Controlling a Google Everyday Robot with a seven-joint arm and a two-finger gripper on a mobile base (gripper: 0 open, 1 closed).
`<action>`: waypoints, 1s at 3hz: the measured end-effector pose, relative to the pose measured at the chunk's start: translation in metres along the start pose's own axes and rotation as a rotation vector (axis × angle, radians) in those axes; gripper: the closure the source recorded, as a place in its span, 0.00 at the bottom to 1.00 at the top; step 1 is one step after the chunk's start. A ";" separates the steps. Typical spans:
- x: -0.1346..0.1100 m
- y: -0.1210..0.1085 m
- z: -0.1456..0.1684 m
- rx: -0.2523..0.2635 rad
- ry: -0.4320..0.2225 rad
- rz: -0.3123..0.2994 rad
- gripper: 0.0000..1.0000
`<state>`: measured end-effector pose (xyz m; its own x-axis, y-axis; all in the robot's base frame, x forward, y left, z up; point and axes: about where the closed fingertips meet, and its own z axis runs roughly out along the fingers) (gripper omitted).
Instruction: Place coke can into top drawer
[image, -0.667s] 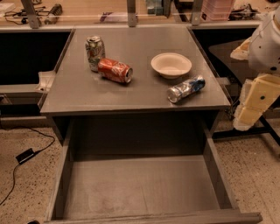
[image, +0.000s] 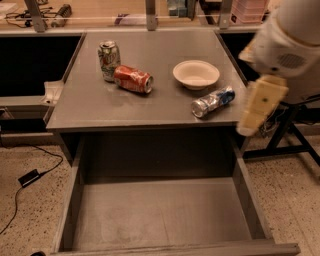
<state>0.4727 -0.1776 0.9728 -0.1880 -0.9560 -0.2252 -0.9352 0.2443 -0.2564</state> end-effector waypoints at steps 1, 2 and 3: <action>-0.082 -0.027 0.031 0.002 -0.039 -0.065 0.00; -0.156 -0.033 0.049 0.022 -0.113 -0.171 0.00; -0.156 -0.033 0.049 0.022 -0.113 -0.171 0.00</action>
Offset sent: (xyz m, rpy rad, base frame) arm 0.0928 0.2379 -0.0083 0.0853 -0.1471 0.3639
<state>0.5474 -0.0287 0.9702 0.0088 -0.9598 -0.2806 -0.9437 0.0848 -0.3198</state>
